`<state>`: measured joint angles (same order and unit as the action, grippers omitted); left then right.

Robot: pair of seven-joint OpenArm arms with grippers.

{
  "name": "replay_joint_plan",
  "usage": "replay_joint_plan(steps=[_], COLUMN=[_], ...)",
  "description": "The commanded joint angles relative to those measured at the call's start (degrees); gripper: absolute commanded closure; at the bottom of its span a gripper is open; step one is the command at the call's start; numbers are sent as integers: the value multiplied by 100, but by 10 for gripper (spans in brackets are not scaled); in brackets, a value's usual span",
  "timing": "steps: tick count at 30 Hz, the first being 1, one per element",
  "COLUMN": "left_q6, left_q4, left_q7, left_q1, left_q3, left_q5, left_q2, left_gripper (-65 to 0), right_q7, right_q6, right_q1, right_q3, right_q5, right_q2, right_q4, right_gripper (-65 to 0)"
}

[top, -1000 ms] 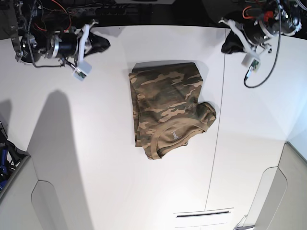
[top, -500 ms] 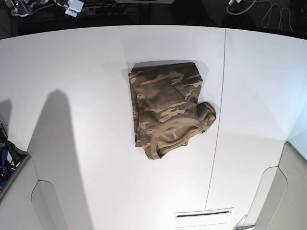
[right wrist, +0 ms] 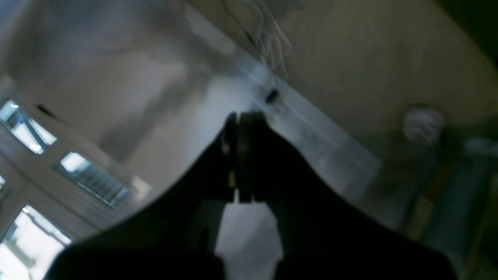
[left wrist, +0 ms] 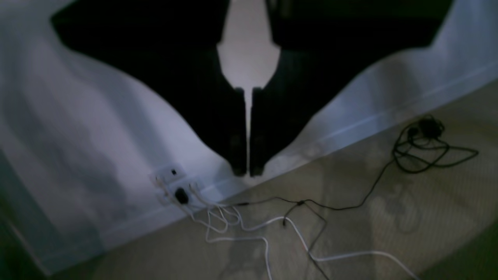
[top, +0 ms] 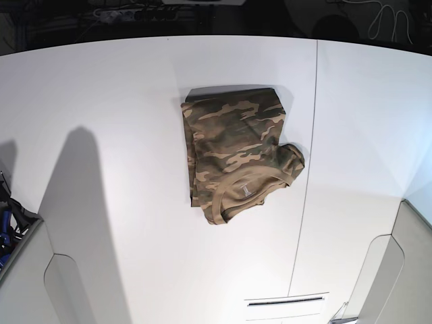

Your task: Fold the T-shirt properly

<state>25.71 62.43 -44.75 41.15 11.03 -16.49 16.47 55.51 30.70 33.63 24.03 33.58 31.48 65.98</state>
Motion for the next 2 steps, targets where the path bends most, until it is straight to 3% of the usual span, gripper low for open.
replay_joint_plan(steps=[1, 2], left_q6=[20, 20], left_q4=[-101, -192], left_q7=[-50, -52], left_q1=[-11, -125], left_q3=[50, 63], left_q5=[-13, -13], left_q2=[-50, -118], left_gripper=[-28, -28], right_q7=[-7, -11], right_q6=[-44, -157], right_q1=[-79, -212], right_q3=[48, 94], right_q5=[-50, -138], right_q2=[20, -44], right_q4=[-153, -343], right_gripper=[0, 0])
